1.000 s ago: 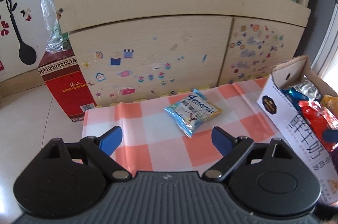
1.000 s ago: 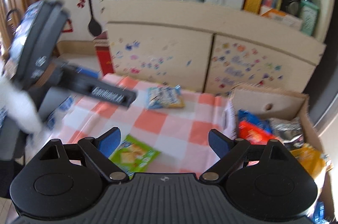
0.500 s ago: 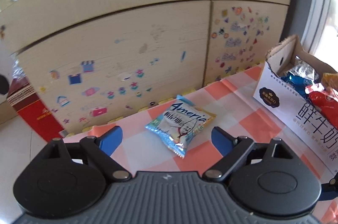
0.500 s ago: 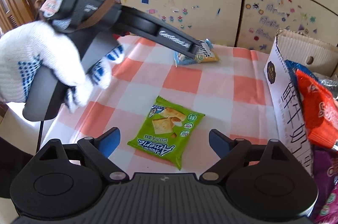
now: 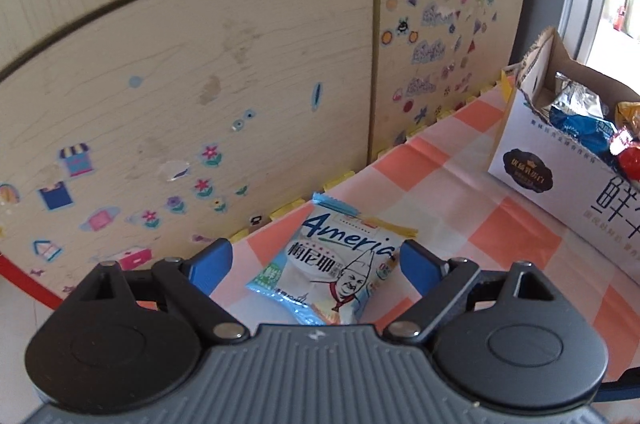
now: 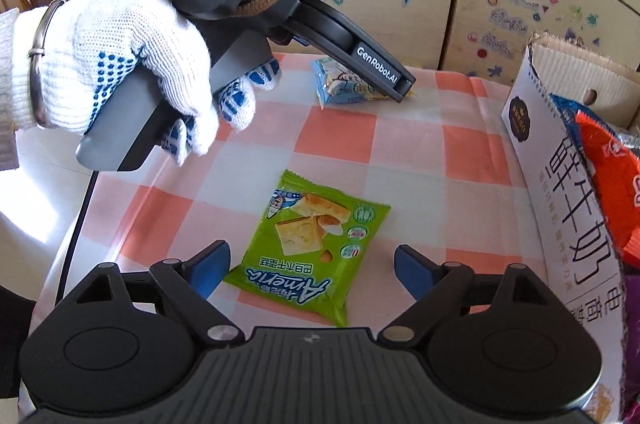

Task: Organize snacks
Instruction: 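Grasp the blue Ameria bag with the left tool while the right tool grasps the green Ameria bag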

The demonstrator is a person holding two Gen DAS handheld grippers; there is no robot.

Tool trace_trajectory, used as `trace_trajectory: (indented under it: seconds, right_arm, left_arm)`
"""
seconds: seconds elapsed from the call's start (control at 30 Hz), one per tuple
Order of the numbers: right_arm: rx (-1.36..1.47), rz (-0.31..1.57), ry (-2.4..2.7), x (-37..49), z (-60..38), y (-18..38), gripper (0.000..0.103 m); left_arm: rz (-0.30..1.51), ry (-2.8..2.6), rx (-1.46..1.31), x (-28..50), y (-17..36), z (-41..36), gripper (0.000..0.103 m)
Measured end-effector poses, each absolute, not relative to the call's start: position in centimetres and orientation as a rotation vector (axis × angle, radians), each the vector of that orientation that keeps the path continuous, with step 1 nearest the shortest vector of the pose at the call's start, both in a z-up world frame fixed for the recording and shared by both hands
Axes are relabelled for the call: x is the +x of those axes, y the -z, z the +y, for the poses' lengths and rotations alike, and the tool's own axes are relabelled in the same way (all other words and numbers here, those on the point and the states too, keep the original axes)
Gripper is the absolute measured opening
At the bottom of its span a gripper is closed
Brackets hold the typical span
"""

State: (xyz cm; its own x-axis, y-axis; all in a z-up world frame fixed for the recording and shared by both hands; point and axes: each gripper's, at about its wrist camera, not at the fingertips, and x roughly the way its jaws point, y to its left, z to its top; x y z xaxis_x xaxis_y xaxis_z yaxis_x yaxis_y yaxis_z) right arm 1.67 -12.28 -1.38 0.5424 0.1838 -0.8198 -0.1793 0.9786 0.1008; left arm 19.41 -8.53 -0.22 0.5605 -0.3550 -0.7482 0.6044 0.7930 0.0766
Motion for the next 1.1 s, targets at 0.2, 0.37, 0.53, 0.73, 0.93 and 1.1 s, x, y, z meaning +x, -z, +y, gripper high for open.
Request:
trace_trajectory:
  seconds: [0.2,0.37,0.53,0.73,0.93,1.1]
  right_arm:
    - [-0.023,0.958,-0.205,1.6,-12.3,1.3,0.085]
    - [-0.012,0.948,-0.204,1.6,-13.0,1.0,0.072]
    - [-0.005,0.95,-0.201,1.9,-13.6,0.9,0.064]
    - [-0.005,0.958,-0.207,1.9,-13.7,0.6,0.061]
    - [0.0,0.96,-0.202,1.6,-13.9,0.2,0.06]
    - [0.008,0.962,-0.192,1.6,-14.3,-0.1,0.06]
  left_arm:
    - [0.809,0.623,0.389,19.9,1.6,-9.6,0.092]
    - [0.826,0.644,0.314,20.2,1.8,-9.1,0.077]
    - [0.837,0.646,0.285,19.5,1.6,-8.7,0.057]
    - [0.866,0.596,0.26,18.5,1.3,-7.3,0.053]
    - [0.896,0.531,0.268,17.4,0.7,-6.0,0.053]
    - [0.923,0.489,0.269,15.9,0.3,-5.0,0.053]
